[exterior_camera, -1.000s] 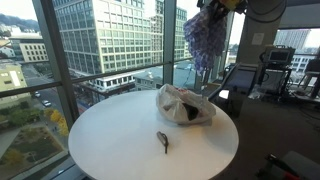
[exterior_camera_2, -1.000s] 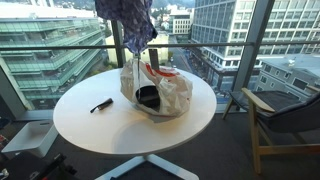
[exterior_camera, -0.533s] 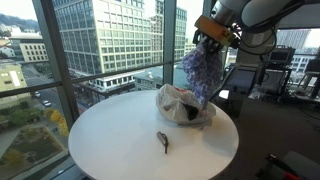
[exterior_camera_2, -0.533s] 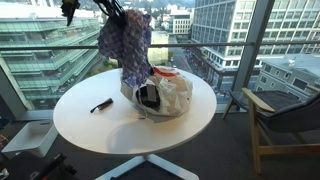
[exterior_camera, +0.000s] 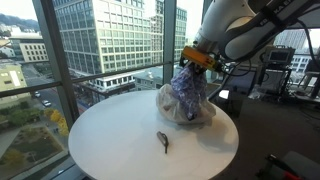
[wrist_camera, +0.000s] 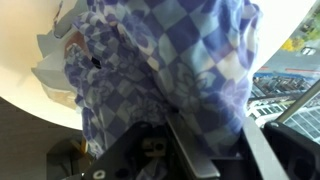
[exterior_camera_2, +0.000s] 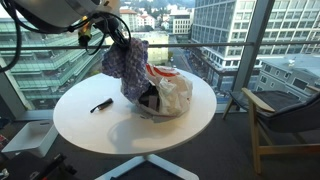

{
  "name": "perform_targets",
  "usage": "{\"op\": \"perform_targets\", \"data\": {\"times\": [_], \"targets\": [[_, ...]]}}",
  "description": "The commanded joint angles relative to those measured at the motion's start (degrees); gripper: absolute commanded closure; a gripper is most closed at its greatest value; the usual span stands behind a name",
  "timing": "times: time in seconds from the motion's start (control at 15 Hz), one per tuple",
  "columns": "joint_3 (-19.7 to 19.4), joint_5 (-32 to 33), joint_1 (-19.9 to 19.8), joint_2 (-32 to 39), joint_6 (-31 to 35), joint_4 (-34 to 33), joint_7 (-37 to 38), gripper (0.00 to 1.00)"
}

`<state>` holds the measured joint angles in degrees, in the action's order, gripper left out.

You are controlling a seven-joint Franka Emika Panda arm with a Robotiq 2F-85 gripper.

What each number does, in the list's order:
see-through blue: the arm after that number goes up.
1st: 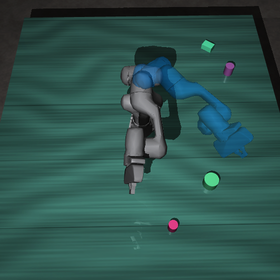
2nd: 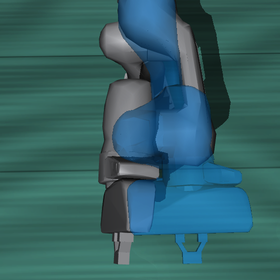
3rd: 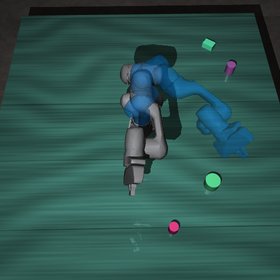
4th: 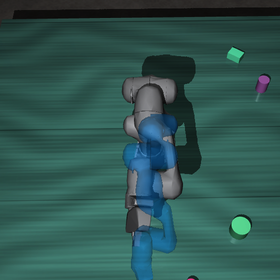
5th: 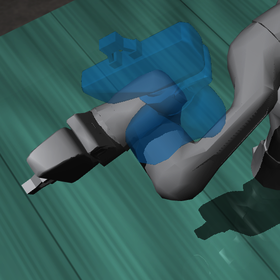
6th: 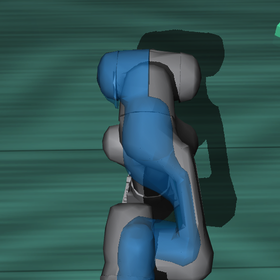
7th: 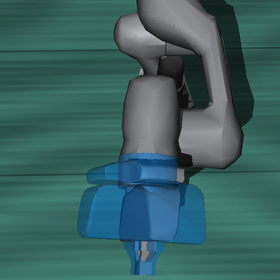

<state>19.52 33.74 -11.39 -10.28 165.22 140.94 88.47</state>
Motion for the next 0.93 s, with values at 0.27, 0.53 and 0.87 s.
{"op": "perform_targets", "data": {"times": [0.27,0.53,0.87], "targets": [[-0.9,14.4,-5.9,13.0,-1.4,-8.5,7.8,0.88],[-1.6,14.9,-5.3,20.4,-1.9,-11.1,7.9,0.88],[0.6,13.2,-3.1,29.2,-1.2,-15.4,5.7,0.88]]}}
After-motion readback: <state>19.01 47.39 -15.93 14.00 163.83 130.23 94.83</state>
